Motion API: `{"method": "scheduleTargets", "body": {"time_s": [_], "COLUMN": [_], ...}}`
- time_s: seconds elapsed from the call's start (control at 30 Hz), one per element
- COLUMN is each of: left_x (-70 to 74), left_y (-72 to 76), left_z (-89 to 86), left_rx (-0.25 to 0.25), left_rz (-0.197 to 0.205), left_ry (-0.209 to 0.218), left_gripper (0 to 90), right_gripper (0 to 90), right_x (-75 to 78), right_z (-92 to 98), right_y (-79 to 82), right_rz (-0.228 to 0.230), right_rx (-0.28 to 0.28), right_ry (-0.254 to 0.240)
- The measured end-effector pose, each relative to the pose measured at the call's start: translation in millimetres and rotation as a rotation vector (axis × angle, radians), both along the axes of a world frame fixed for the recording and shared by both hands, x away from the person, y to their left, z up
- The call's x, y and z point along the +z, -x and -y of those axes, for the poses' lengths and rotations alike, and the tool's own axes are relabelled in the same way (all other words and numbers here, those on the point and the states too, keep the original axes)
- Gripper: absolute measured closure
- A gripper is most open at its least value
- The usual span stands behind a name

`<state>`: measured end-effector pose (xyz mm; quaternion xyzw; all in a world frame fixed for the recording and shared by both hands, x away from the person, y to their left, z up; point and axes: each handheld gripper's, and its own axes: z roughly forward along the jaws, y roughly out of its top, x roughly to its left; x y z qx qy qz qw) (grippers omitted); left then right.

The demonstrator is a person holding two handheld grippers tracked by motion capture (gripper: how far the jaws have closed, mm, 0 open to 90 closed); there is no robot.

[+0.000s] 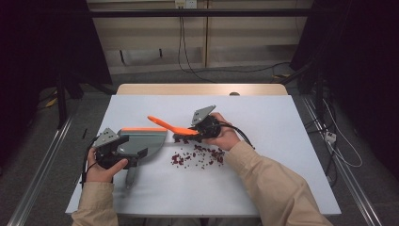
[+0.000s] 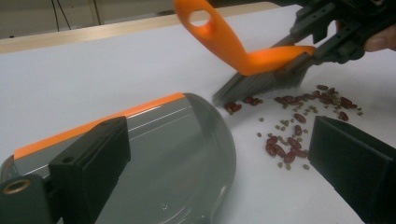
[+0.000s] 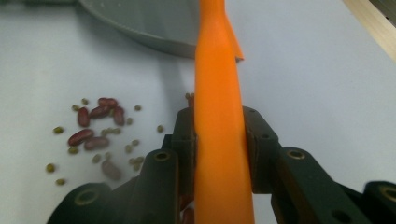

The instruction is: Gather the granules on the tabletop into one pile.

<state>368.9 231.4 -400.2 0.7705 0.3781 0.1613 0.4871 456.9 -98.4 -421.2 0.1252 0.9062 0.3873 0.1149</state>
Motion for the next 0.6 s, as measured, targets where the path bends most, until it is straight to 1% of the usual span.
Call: {"method": "scheduleTargets", "body": {"time_s": [0.13, 0.17, 0.3, 0.43, 0.53, 0.6], "left_x": [-0.4, -0.4, -0.8, -0.6, -0.8, -1.2], "left_y": [0.6, 0.7, 0.9, 1.4, 1.2, 0.8], "left_z": [0.1, 0.2, 0.6, 1.3, 1.3, 1.1], "left_rx": [-0.002, -0.002, -0.004, -0.005, -0.007, -0.007], "left_rz": [-0.001, -0.001, 0.0, -0.003, -0.002, -0.003], "left_ry": [-0.004, -0.005, -0.006, -0.007, -0.009, -0.009], "left_gripper": [5.6, 5.7, 5.7, 5.6, 5.7, 5.7], "right_gripper": [70.7, 70.7, 70.9, 71.0, 71.0, 71.0], "right_x": [0.3, 0.1, 0.2, 3.1, 6.5, 8.9], "right_z": [4.1, 5.0, 6.9, 9.0, 13.7, 16.7], "right_y": [8.0, 9.7, 14.7, 13.2, 8.8, 4.6], "right_rz": [-0.002, -0.009, -0.012, -0.002, 0.004, 0.012], "right_rx": [0.011, 0.01, 0.004, -0.01, -0.041, -0.057], "right_ry": [-0.006, -0.013, -0.036, -0.05, -0.079, -0.089]}}
